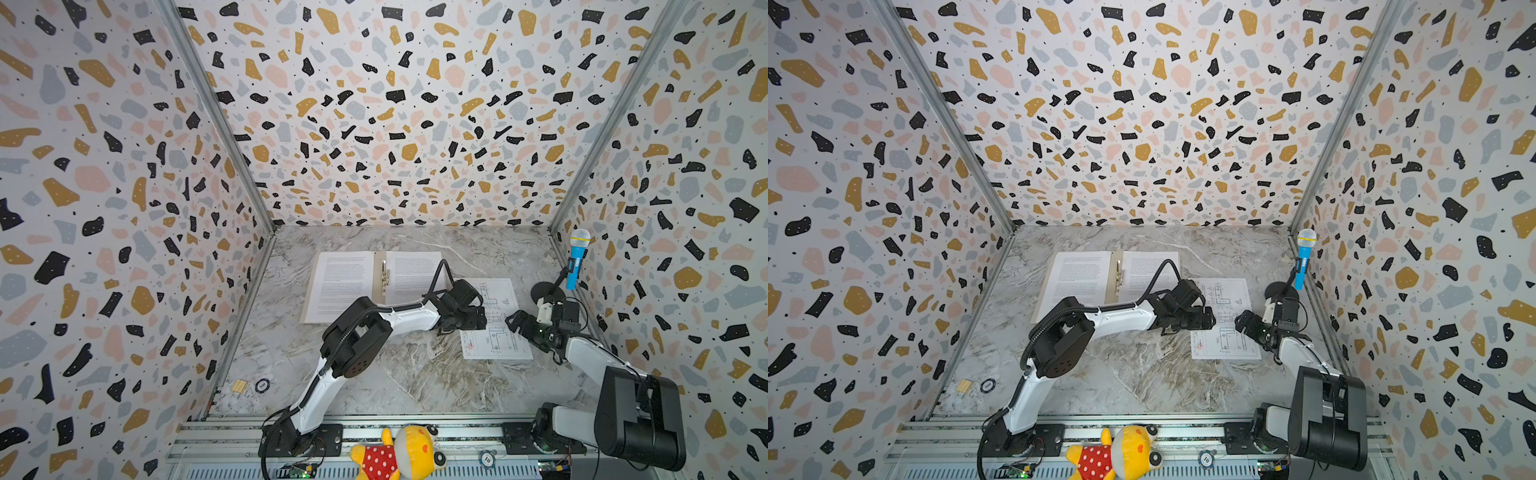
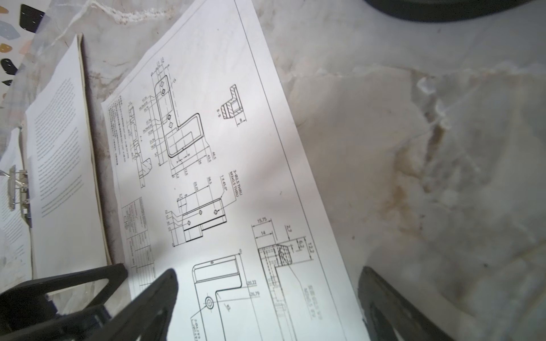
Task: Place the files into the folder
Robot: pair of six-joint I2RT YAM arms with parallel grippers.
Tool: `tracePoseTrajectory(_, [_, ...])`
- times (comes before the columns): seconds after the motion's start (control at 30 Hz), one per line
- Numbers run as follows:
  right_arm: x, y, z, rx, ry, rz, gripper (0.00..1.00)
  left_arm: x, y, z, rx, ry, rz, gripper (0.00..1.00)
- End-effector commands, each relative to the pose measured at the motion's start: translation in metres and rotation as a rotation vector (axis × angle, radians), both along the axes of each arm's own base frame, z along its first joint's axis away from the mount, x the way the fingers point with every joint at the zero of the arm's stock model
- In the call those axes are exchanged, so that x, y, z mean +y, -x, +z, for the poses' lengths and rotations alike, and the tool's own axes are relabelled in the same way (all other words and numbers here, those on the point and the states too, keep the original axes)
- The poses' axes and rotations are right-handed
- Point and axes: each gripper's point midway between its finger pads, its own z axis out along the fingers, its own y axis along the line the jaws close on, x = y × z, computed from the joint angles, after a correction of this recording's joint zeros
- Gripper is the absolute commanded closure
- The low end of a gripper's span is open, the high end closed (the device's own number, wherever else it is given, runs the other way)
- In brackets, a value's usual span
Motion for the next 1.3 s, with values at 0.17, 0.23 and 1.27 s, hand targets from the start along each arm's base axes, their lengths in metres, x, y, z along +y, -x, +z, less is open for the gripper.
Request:
tracePoseTrajectory(0.17, [0.015, 0.02, -0.016, 0.096, -0.113, 0.023, 0.06, -0.008, 0.005, -0.007, 0.028, 0.014, -0.017, 0.07])
tracePoseTrajectory(0.23, [0.02, 0.023, -0.017, 0.095, -0.154, 0.029, 0.07, -0.011, 0.006, -0.006, 0.04, 0.038, -0.017, 0.07])
tracePoseTrajectory(1.27, [0.041, 0.039, -0.02, 0.102, -0.376, 0.049, 0.35, -0.018, -0.016, 0.009, 0.082, 0.214, 0.048, 0.06])
